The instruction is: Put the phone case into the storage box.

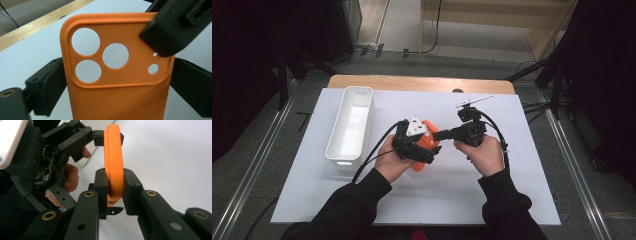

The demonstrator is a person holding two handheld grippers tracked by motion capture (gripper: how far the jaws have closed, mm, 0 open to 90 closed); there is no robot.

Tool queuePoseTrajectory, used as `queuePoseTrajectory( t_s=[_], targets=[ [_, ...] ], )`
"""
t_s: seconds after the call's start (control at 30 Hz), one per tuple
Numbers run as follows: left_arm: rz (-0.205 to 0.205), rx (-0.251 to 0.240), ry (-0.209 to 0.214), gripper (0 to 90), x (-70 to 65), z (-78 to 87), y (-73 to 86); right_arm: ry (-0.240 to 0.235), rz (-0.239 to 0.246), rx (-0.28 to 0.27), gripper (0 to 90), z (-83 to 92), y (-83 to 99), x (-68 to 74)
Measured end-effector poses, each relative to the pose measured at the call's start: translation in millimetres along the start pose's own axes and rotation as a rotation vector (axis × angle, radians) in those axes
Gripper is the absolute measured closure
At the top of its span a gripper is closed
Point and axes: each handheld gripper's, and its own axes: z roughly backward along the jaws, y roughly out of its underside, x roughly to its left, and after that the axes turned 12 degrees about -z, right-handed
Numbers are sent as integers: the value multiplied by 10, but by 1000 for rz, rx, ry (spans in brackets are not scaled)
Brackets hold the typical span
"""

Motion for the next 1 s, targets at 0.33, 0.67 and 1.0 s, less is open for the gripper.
queuePoseTrajectory(
  t_s=[0.33,0.67,1.0],
  targets=[
    [1,-6,-17,148,-10,7,2,-1,-7,-2,745,-1,1,-12],
    [17,0,-2,158,6,28,-17,-14,-10,-6,742,6,2,-12],
    [24,3,21,159,21,61,-44,-24,18,-32,713,40,15,17]
  ],
)
